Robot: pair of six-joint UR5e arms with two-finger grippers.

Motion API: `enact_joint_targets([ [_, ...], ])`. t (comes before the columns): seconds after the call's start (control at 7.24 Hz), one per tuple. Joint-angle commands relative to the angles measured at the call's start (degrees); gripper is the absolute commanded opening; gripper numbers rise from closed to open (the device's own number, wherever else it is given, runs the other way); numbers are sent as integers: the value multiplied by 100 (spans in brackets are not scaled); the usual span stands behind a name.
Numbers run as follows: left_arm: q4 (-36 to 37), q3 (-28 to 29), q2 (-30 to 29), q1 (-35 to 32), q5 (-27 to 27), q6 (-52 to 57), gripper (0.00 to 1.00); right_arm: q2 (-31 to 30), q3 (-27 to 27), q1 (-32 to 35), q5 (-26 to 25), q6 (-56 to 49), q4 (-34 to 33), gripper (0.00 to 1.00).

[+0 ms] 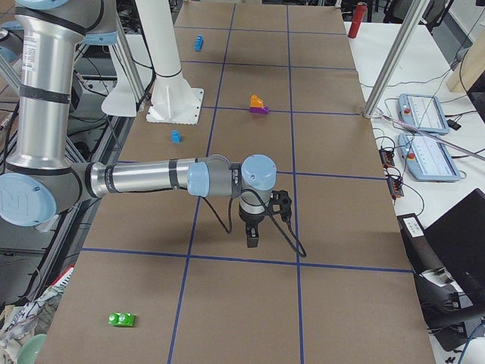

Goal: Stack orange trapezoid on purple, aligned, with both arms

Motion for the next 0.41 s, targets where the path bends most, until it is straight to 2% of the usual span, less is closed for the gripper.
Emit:
enact_joint_targets([
  [0.0, 32, 24, -60, -48, 169, -16, 100, -74, -16, 94, 0, -359, 0, 100],
  [0.28, 23, -11, -8, -66, 214, -7, 100, -65, -16, 94, -9, -342, 0, 100],
])
